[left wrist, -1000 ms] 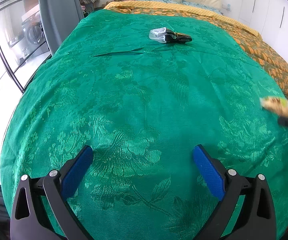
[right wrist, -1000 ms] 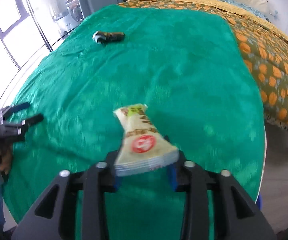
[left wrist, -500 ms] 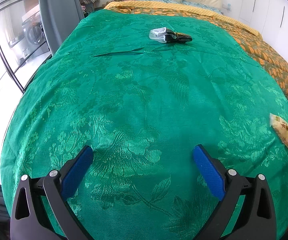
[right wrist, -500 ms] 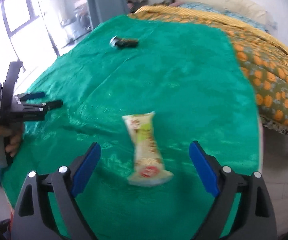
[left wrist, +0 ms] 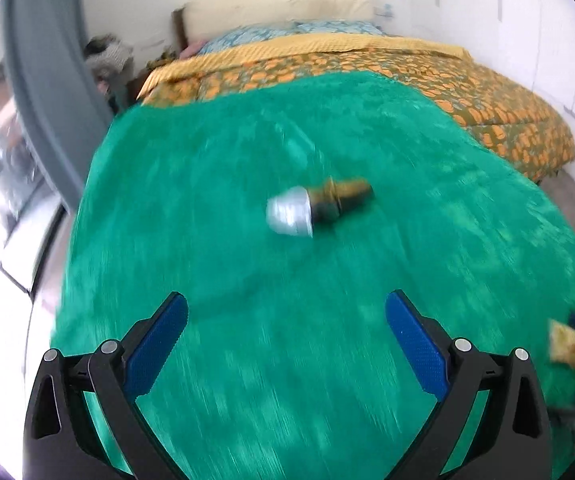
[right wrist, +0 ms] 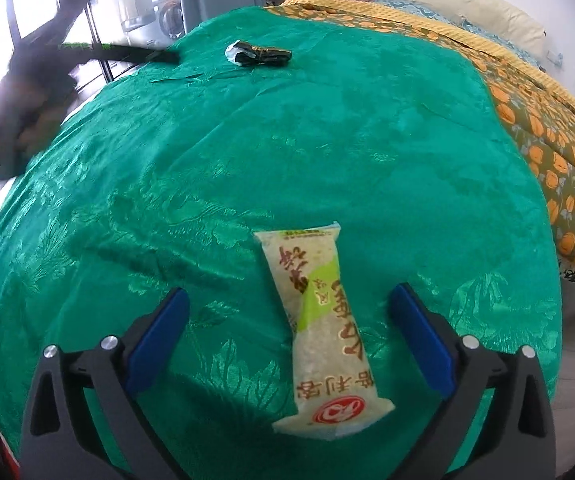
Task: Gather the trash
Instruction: 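Grasp the gold-wrapped item with the left tool, then lower the gold-wrapped item onto the cloth and open the left tool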
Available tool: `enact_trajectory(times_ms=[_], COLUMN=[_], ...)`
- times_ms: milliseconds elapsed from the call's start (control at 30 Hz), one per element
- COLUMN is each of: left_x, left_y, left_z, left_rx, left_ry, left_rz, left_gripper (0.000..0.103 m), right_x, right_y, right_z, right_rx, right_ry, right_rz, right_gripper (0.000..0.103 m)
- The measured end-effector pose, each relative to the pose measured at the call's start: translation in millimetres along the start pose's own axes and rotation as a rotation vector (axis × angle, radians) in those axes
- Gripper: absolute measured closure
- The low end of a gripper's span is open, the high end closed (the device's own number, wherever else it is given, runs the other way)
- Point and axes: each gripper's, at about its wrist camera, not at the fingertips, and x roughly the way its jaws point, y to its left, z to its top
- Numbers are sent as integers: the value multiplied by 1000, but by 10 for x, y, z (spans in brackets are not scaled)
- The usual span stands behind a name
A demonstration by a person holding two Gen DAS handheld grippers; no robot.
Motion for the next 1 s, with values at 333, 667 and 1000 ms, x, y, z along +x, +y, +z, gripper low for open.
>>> enact_trajectory(times_ms=[333,667,1000], left_x=[1022,984,-339], left_y=[-54,-138,-600], left_z=[594,546,-702], left_rx=[102,12,-159], left_ry=[92,47,143], left_rz=[-85,-217,-56], left_gripper=[5,62,61], right_x=[12,13,12], right_y=[-7,-10,-25], right_z=[1,-1,1], right_rx=[6,7,12], right_ry=[-2,-3,-6], right_rz=[4,5,13], right_gripper=[4,4,4])
